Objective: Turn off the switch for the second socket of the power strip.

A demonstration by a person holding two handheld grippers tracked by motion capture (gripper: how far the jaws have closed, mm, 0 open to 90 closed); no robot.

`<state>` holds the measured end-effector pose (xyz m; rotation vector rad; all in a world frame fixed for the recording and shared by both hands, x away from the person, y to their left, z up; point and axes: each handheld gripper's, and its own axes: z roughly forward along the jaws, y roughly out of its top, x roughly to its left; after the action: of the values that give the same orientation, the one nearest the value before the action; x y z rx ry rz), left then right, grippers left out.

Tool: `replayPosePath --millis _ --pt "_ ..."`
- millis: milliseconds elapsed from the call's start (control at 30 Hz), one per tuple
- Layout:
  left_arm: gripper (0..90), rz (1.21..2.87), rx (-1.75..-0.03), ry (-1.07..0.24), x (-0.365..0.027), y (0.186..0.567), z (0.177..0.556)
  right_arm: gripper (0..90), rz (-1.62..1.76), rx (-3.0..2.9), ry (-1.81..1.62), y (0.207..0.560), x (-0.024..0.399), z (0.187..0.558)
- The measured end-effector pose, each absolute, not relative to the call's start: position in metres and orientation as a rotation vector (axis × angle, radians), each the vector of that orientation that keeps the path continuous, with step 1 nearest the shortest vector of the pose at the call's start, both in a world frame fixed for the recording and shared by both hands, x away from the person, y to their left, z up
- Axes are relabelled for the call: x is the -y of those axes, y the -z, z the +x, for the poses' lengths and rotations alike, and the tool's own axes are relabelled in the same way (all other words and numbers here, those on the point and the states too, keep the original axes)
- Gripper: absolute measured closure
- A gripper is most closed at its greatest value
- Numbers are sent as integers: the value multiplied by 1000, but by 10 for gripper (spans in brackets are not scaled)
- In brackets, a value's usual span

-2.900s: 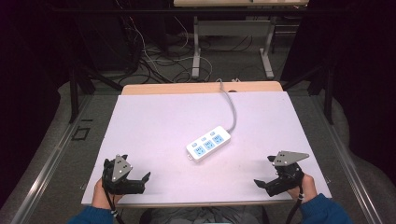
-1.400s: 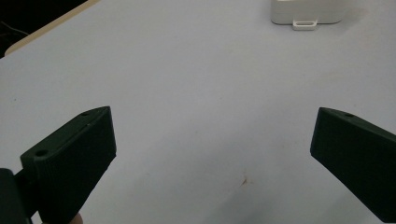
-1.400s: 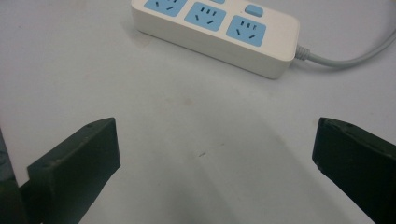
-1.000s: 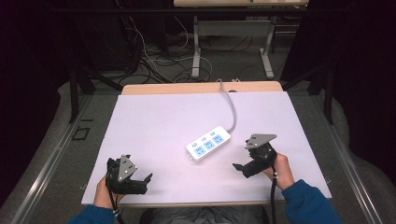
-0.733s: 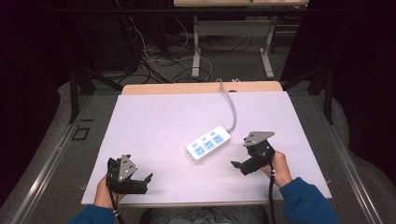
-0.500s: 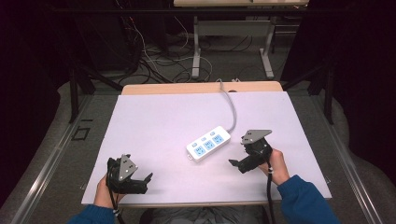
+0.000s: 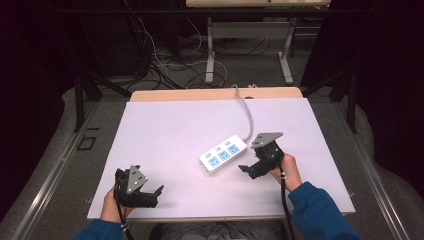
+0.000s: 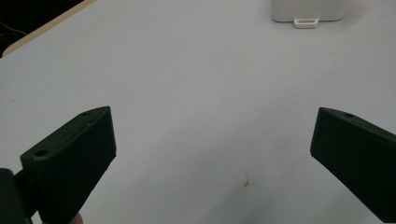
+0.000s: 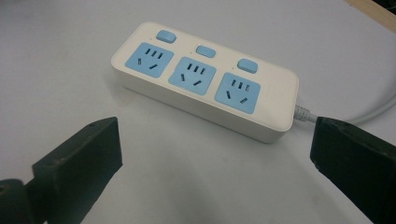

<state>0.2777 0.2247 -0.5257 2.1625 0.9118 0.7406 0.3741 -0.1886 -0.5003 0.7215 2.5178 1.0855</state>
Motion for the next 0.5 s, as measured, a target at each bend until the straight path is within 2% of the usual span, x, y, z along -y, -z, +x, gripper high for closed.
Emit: replayPosePath --millis 500 --pt "2 2172 -912 -744 -225 526 278 14 742 -2494 -1131 497 179 387"
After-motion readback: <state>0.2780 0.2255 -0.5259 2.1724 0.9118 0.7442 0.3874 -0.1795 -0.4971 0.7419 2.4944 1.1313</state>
